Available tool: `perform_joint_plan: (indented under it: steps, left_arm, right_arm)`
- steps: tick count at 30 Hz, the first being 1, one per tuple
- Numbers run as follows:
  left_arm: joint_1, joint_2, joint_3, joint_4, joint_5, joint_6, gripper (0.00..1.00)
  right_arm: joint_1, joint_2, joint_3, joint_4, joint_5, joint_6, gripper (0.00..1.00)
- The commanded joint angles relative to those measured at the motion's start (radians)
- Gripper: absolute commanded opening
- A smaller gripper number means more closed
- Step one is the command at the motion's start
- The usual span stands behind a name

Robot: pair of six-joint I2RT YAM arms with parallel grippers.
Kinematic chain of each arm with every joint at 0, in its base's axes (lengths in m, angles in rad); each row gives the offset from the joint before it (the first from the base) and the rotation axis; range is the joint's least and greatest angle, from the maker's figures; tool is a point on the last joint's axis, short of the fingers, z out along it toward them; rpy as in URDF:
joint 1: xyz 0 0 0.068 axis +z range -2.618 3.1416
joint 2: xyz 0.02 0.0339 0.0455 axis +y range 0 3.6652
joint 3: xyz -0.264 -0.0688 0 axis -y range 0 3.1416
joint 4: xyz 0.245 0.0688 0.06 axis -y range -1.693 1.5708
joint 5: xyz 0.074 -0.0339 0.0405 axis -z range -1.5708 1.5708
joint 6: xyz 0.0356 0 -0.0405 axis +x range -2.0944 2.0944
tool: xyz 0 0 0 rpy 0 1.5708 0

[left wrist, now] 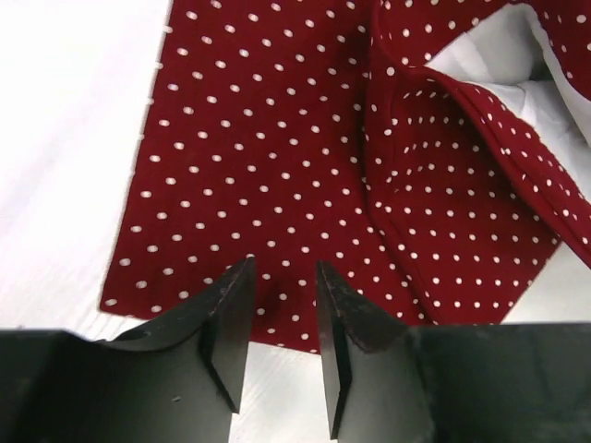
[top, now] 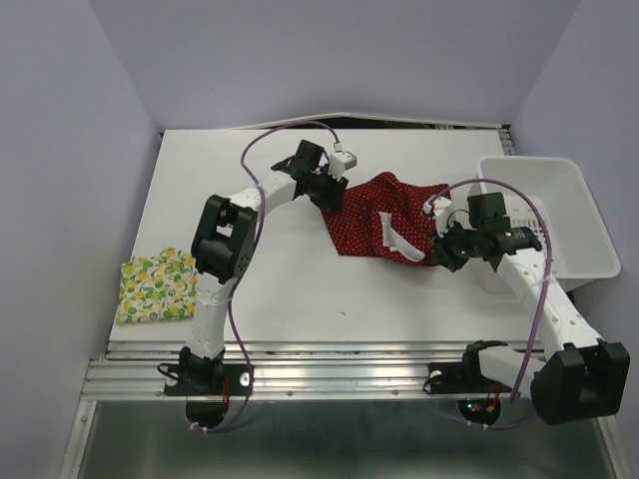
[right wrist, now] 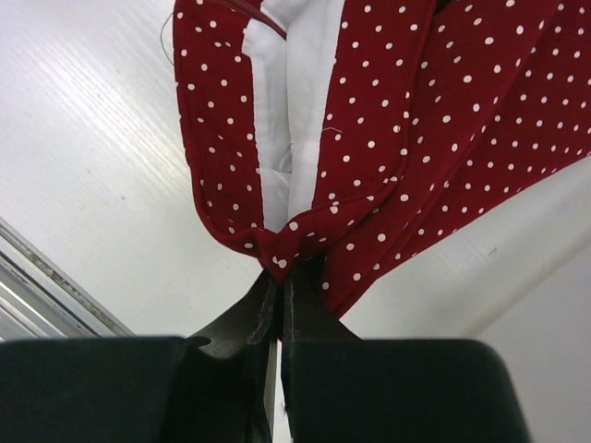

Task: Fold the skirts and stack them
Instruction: Flatten the skirt out

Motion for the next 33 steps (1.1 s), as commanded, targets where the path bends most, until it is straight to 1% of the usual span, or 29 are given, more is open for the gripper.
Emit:
perform_joint_plan:
  steps: [1,4,8,11,12,15,17,21,22,24,27,29,30,33]
  left_arm:
    - [-0.008,-0.081,-0.009,0.067,0.238,-0.012,0.5]
    - [-0.019,-0.105,-0.06,0.14,0.33,-0.004,0.56]
    - [-0.028,-0.084,-0.057,0.149,0.382,0.016,0.57]
    - [-0.039,-0.079,-0.077,0.183,0.402,0.034,0.58]
    - [-0.04,-0.082,-0.088,0.221,0.404,0.037,0.58]
    - [-0.046,-0.083,-0.129,0.264,0.392,0.055,0.58]
    - [-0.046,-0.073,-0.125,0.288,0.399,0.075,0.58]
    - [-0.046,-0.072,-0.113,0.235,0.43,0.178,0.58]
    - [-0.048,-0.075,-0.117,0.206,0.432,0.239,0.57]
    - [-0.053,-0.092,-0.126,0.187,0.415,0.296,0.57]
    - [-0.077,-0.096,-0.125,0.169,0.352,0.377,0.57]
    - [-0.105,-0.089,-0.102,0.145,0.291,0.452,0.57]
    - [-0.115,-0.086,-0.088,0.132,0.236,0.48,0.56]
    - [-0.135,-0.081,-0.076,0.129,0.203,0.545,0.53]
  right_arm:
    - [-0.008,-0.011,-0.029,-0.025,0.05,-0.045,0.01]
    - [-0.008,-0.001,-0.071,-0.026,0.078,-0.075,0.01]
    - [-0.008,0.012,-0.126,-0.008,0.103,-0.092,0.01]
    - [-0.008,0.015,-0.143,0.006,0.104,-0.092,0.01]
    - [-0.008,0.016,-0.145,0.007,0.106,-0.091,0.01]
    - [-0.008,0.024,-0.141,0.009,0.109,-0.096,0.01]
    - [-0.008,0.027,-0.141,0.009,0.11,-0.097,0.01]
    - [-0.008,0.038,-0.137,0.012,0.112,-0.094,0.01]
    - [-0.008,0.045,-0.132,0.015,0.109,-0.091,0.01]
    - [-0.008,0.053,-0.126,0.018,0.107,-0.086,0.01]
    - [-0.008,0.062,-0.12,0.02,0.106,-0.083,0.01]
    - [-0.008,0.064,-0.122,0.021,0.107,-0.082,0.01]
    - [-0.008,0.064,-0.125,0.021,0.109,-0.08,0.01]
    - [-0.008,0.062,-0.134,0.023,0.107,-0.083,0.01]
